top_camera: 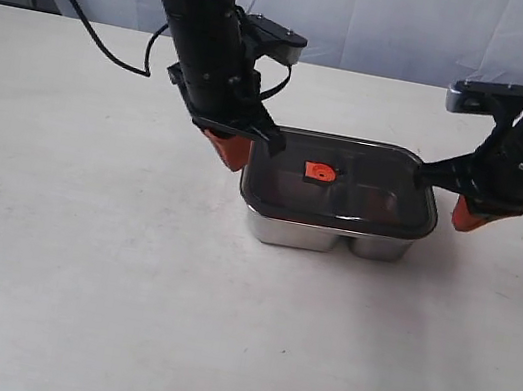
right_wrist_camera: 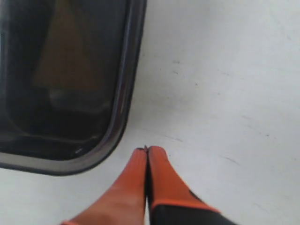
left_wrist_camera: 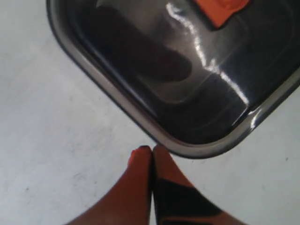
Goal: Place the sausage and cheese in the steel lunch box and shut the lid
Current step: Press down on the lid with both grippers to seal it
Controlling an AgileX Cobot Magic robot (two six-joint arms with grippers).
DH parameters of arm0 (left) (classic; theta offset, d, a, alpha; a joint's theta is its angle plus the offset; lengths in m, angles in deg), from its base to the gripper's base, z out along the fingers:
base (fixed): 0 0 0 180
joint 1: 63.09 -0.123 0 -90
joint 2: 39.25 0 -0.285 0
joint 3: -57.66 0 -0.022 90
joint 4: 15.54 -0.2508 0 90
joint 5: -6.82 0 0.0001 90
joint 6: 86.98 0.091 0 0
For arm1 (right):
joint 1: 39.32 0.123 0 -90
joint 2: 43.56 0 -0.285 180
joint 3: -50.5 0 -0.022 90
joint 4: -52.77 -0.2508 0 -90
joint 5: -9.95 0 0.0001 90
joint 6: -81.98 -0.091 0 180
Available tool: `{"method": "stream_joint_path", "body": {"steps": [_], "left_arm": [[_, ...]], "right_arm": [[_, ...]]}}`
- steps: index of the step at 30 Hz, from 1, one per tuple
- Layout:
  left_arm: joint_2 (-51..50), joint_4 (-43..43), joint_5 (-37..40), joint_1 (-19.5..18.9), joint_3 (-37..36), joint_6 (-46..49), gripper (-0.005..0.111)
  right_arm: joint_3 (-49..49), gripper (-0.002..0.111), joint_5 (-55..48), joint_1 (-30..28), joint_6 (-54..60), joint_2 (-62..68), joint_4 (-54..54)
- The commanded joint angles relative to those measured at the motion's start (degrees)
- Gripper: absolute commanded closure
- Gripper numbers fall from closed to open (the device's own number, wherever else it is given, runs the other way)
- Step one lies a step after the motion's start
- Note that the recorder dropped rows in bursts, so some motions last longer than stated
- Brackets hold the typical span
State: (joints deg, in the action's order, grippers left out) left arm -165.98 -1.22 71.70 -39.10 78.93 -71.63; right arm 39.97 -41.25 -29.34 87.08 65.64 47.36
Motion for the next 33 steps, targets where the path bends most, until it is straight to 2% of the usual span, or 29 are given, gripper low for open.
{"method": "stream_joint_path", "body": {"steps": [1, 8, 15, 33], "left_arm": [[-0.08, 3.13, -3.22, -0.47, 0.28, 1.6, 0.107], [-0.56, 5.49, -8.74, -0.47, 0.28, 1.34, 0.107], [-1.69, 5.76, -8.2, -0.47, 0.28, 0.87, 0.107], [-5.65, 3.61, -5.64, -0.47, 0.28, -1.37, 0.107]], "right_arm": [[3.13, 0.109, 1.7, -0.21, 1.28, -0.9, -4.06], [8.09, 0.109, 2.13, -0.21, 1.98, -0.54, -5.99], [11.07, 0.109, 0.38, -0.21, 4.56, 3.14, -9.64], [11.2, 0.109, -1.2, 2.71, 5.72, 7.94, -8.55]]}}
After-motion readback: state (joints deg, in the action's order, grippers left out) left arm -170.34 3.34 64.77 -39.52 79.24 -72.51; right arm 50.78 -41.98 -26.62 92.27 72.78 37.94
